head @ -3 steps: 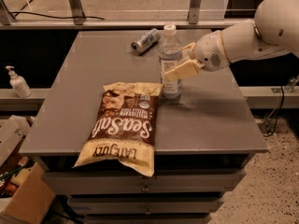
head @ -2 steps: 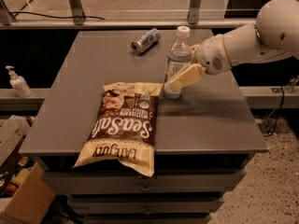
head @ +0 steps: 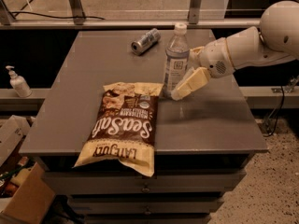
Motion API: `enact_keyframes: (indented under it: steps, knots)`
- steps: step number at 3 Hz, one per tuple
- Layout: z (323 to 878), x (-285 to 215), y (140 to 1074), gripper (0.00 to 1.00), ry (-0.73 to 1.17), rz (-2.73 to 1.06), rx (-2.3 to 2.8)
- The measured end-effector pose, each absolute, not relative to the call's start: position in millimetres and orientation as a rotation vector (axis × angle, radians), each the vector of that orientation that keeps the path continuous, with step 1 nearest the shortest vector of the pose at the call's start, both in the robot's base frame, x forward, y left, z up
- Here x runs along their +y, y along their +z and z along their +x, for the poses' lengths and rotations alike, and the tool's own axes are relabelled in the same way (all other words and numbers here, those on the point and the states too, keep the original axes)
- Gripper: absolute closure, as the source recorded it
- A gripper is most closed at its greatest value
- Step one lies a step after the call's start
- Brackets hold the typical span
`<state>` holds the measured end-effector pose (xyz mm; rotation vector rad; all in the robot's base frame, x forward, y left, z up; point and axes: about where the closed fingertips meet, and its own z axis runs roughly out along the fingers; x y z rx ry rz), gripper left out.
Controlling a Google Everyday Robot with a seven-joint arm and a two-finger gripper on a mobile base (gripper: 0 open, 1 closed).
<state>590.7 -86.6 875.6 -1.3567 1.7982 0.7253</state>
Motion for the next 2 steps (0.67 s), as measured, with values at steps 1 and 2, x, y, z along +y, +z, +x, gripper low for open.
enact_keyframes:
  steps: [1,2]
  knots:
    - [594.3,-107.8,870.4,0.00,0.698,-1.331,1.834]
    - [603.6,-141.6,868.3,0.00,0.657,-1.274,1.875]
